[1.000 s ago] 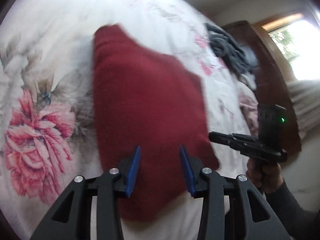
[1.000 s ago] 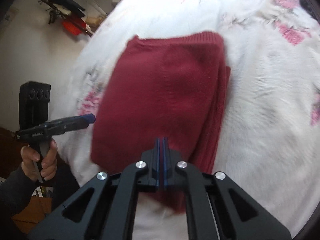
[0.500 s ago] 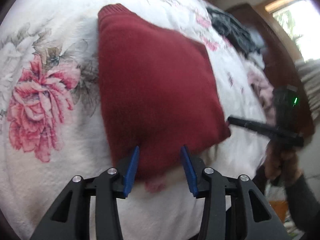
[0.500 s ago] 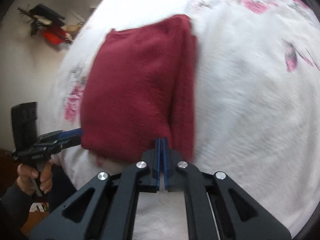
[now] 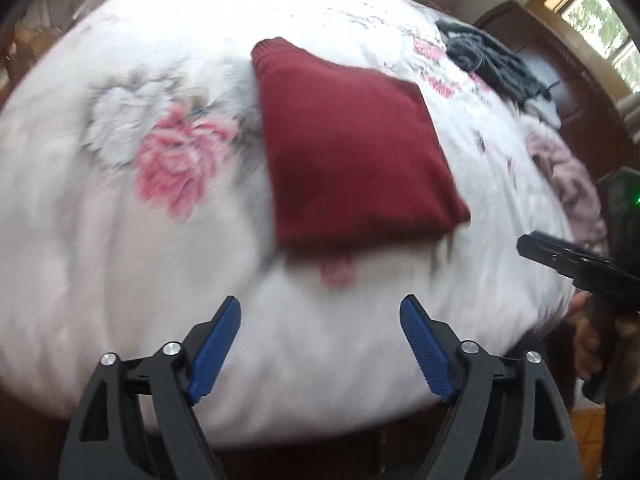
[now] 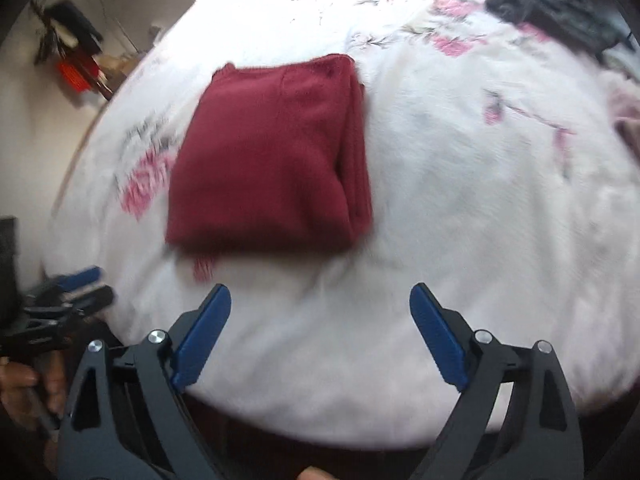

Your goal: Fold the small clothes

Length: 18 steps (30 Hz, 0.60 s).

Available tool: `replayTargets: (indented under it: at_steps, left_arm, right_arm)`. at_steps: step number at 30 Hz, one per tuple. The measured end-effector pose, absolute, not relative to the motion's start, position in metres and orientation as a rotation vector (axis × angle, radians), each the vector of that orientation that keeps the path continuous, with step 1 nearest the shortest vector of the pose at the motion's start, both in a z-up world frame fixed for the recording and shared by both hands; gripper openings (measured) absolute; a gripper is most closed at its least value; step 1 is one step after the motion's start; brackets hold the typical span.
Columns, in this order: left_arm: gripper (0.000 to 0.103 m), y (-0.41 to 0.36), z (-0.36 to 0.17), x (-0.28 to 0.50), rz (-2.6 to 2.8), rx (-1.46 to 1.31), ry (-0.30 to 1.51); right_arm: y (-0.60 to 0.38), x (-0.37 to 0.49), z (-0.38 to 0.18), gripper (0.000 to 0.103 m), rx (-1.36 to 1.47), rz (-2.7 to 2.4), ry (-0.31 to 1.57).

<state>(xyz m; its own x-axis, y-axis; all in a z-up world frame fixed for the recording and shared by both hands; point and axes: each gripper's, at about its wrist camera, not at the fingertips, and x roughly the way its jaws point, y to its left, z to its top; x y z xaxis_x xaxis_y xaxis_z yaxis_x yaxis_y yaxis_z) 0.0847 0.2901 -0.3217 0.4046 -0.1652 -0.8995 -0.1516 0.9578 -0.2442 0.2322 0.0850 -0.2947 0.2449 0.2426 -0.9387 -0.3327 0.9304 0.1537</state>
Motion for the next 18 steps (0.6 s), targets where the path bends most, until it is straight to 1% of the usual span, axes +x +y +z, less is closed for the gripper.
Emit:
replayTargets:
  at_steps: [3, 4, 5, 6, 7, 9, 11, 15, 18]
  left_arm:
    - [0.089, 0.274, -0.307, 0.045, 0.073, -0.187, 1.141]
    - [0.090, 0.269, -0.299, 0.030, 0.113, -0.154, 1.120]
    - [0.091, 0.267, -0.292, 0.017, 0.144, -0.148, 1.097]
    - [0.091, 0.267, -0.285, 0.003, 0.177, -0.155, 1.080]
    - [0.091, 0.264, -0.282, 0.001, 0.196, -0.160, 1.074]
    - [0.092, 0.259, -0.270, -0.012, 0.226, -0.169, 1.055]
    - [0.092, 0.256, -0.252, -0.024, 0.222, -0.172, 1.026]
    - [0.092, 0.245, -0.202, -0.045, 0.165, -0.145, 0.992]
    - [0.092, 0.237, -0.159, -0.061, 0.145, -0.111, 0.910]
  right_arm:
    - [0.082, 0.190, -0.290, 0.092, -0.146, 0.310, 1.271]
    - [0.081, 0.178, -0.286, 0.094, -0.154, 0.285, 1.256]
    - [0.081, 0.168, -0.281, 0.098, -0.164, 0.252, 1.231]
    - [0.078, 0.155, -0.274, 0.099, -0.182, 0.207, 1.195]
    - [0.078, 0.146, -0.270, 0.100, -0.209, 0.173, 1.180]
    - [0.079, 0.130, -0.261, 0.100, -0.256, 0.166, 1.208]
    - [0.077, 0.120, -0.251, 0.100, -0.233, 0.186, 1.203]
    - [0.070, 0.100, -0.201, 0.100, -0.178, 0.221, 1.119]
    - [0.070, 0.085, -0.151, 0.100, -0.136, 0.265, 1.032]
